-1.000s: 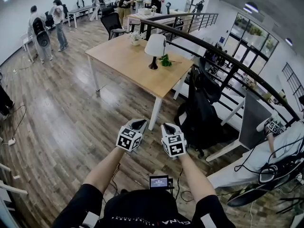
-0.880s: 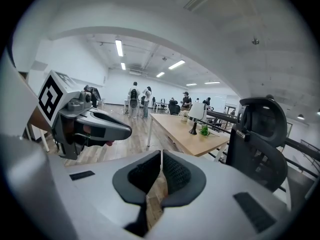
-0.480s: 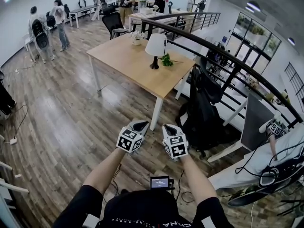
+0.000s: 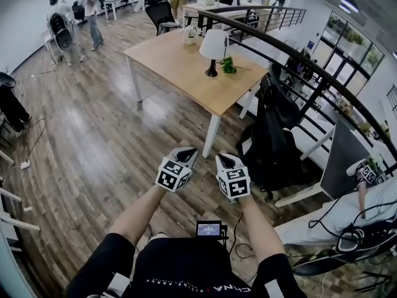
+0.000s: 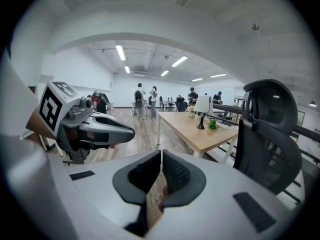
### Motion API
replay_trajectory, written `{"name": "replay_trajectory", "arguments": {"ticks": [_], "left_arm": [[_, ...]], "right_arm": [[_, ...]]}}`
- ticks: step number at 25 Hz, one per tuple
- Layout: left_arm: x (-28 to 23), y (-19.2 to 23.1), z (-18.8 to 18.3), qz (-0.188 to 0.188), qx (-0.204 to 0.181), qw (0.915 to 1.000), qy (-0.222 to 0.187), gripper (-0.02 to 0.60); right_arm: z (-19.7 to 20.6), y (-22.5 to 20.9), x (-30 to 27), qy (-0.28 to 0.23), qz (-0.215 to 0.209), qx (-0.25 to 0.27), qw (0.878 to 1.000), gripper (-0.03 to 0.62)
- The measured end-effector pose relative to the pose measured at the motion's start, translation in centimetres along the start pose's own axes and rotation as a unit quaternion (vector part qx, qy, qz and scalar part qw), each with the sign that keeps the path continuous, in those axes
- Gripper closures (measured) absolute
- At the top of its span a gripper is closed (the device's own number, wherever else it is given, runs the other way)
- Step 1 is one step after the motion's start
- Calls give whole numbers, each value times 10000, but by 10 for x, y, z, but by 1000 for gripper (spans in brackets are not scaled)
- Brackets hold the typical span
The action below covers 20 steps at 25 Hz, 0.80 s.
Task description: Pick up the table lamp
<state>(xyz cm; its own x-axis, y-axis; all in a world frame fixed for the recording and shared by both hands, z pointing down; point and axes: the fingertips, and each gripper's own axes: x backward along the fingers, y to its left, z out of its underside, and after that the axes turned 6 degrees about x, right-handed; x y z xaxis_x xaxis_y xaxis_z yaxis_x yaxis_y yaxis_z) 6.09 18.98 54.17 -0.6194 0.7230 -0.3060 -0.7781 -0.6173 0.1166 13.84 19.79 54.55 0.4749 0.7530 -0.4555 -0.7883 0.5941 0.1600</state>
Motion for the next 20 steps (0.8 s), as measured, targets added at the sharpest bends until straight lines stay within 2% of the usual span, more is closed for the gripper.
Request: {"name": "replay_trajectory", "arguments": {"ticks": [3,9,15,20], "left_arm": [[-1,-3,9,-254,-92,9996,25,559],[-11,8,26,-97,132,9994,317,559],[-68,72,25,65,262,9992,307,561],[-105,139,6,294,534,9980,192,561]], "right_arm": [[12,-1,-3,-7,-244,-219,9995,559],[15,-5,-24,-72,-376,-506,9980,559],[14,-44,-93,28,-249,-702,9972,559],[-23,-71,-155,161,-148,-669,9975,559]]}}
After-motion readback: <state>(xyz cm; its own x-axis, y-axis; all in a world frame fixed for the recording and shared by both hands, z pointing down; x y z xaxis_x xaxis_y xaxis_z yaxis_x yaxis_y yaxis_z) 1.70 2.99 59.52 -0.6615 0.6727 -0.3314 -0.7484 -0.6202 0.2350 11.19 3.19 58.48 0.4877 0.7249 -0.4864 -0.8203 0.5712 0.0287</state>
